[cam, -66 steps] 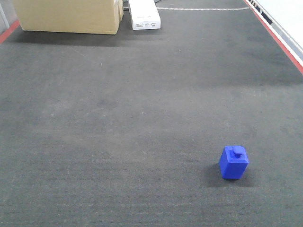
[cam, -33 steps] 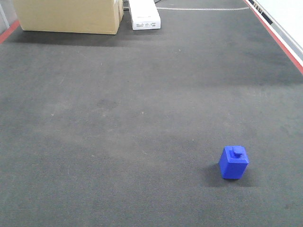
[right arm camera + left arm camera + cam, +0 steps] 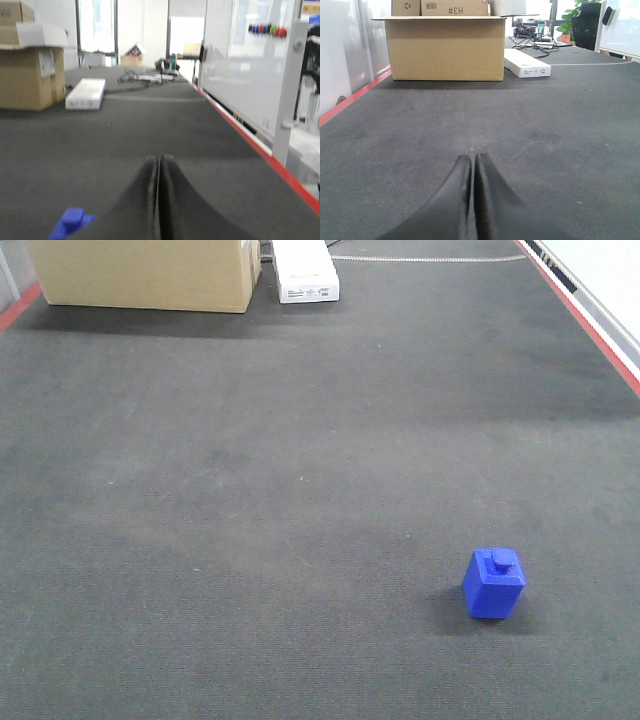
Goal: Pour parts from conveyor to right shelf
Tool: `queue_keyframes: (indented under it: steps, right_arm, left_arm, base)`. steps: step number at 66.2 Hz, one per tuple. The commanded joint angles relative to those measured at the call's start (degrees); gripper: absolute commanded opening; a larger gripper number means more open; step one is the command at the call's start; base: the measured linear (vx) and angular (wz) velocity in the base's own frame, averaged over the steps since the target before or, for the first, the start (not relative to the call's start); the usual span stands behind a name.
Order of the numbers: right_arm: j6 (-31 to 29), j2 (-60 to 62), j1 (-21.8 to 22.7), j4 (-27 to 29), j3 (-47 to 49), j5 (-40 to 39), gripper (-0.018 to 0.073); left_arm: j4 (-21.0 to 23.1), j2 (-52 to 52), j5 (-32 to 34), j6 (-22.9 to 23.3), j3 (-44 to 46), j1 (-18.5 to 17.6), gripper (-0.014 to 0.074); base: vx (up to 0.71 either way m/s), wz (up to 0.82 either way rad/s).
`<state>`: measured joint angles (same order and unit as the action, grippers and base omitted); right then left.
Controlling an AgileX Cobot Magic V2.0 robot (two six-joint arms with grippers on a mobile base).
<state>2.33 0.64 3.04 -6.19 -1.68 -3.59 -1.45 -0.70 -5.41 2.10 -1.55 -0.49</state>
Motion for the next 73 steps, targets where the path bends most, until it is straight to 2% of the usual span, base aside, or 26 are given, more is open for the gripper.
queue_keyframes:
  steps: [1,6,14,20,32,41,63,73]
  right_arm:
    - [-0.13,0.67,-0.14,-0.03,0.45,-10.24,-0.0009]
    - [2.02,0.67,-0.14,-0.10,2.48,-11.20,-0.0009]
    - [2.78,-1.41,-0.14,-0.10,8.06,-7.60,-0.0009]
    - [2.78,-5.94,-0.14,-0.10,13.02,-2.36,-0.0009]
    - [2.73,-16.90,-0.14,-0.04,23.93,12.90,-0.0009]
    - [2.73,-22.70,-0.14,3.97,27.18,21.33,-0.0009]
    - [2.51,-27.36,-0.14,4.77,27.05,23.41,-0.0006]
    - [2.06,-29.35,-0.14,4.22,27.05,24.80,0.0035]
  left_arm:
    - [0.35,-0.68,4.12,0.42,1.12,-0.29,-0.0006]
    - [0.35,-0.68,4.12,0.42,1.12,-0.29,-0.0006]
    - [0.35,-0.68,4.12,0.42,1.12,-0.29,-0.0006]
    - [0.35,-0.68,4.12,0.42,1.12,-0.29,-0.0006]
    - [0.35,-0.68,4.12,0.42,1.12,-0.29,-0.0006]
    - [0.35,-0.68,4.12,0.42,1.12,-0.29,-0.0006]
    - [0.35,-0.68,4.12,0.42,1.12,-0.29,-0.0006]
    - [0.35,-0.68,4.12,0.42,1.12,-0.29,-0.0006]
  base:
    - [0.00,0.00]
    - [0.00,0.00]
    - [0.00,0.00]
    - [0.00,0.00]
    - [0.00,0.00]
    - [0.00,0.00]
    - [0.00,0.00]
    - [0.00,0.00]
